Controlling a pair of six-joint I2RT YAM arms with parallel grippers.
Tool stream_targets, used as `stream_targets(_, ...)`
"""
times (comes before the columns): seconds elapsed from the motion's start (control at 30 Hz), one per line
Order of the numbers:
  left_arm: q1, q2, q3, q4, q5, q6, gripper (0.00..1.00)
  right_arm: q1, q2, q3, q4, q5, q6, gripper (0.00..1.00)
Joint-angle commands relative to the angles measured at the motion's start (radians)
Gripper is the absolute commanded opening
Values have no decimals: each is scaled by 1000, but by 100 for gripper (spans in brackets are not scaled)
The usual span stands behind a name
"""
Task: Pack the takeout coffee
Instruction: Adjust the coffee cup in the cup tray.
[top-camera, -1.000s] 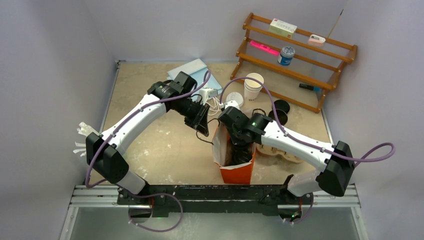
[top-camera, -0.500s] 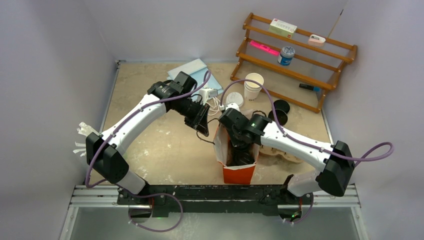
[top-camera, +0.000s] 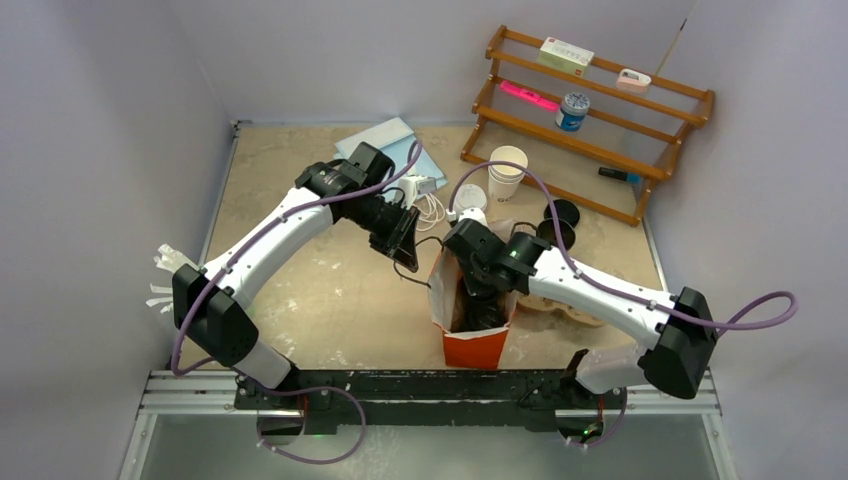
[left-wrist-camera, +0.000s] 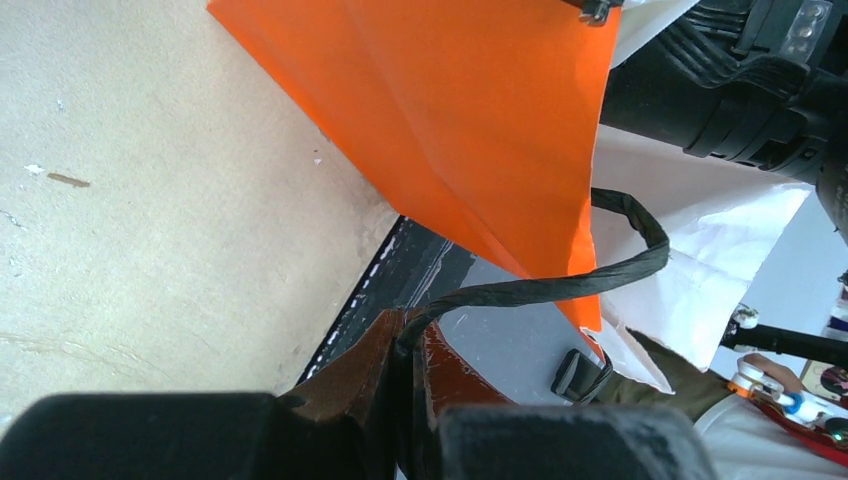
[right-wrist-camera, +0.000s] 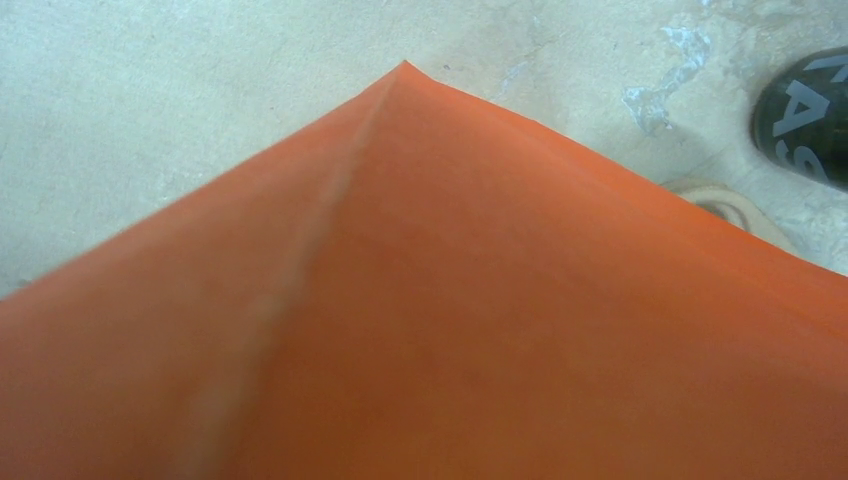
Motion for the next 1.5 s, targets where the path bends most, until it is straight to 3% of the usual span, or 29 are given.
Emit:
stream_targets(0.0, 6, 1, 47, 9, -13, -3, 6, -9, -27, 28, -76, 40, -5, 4)
stream_targets(0.17, 5, -8, 49, 20, -39, -23, 6, -9, -74, 37, 12, 49, -41, 6)
stream_targets(0.37, 5, -8, 88, 36, -68, -69, 6, -10, -97, 21, 138, -15, -89, 23)
stream_targets(0.6, 5, -12, 127, 39, -134, -114, 5, -10, -129, -37, 212, -52, -112, 28)
stream_targets(0.77, 6, -12, 140, 79, -180, -138, 3, -10, -177, -115, 353, -107, -129, 30)
stream_targets(0.87, 5, -23, 115, 108, -214, -148, 3, -11, -192, -165, 443, -118, -134, 36)
stream_targets(1.03, 5, -49, 95, 127, -269, -164, 2, -10, -190, -205, 596, -90, -127, 38)
stream_targets(1.23, 5, -50, 135, 86, -340, -173, 2, -11, -148, -105, 567, 58, -108, 37)
stream_targets(1.47, 5, -90, 111, 72, -396, -159, 2, -10, -231, -173, 693, 17, -109, 41)
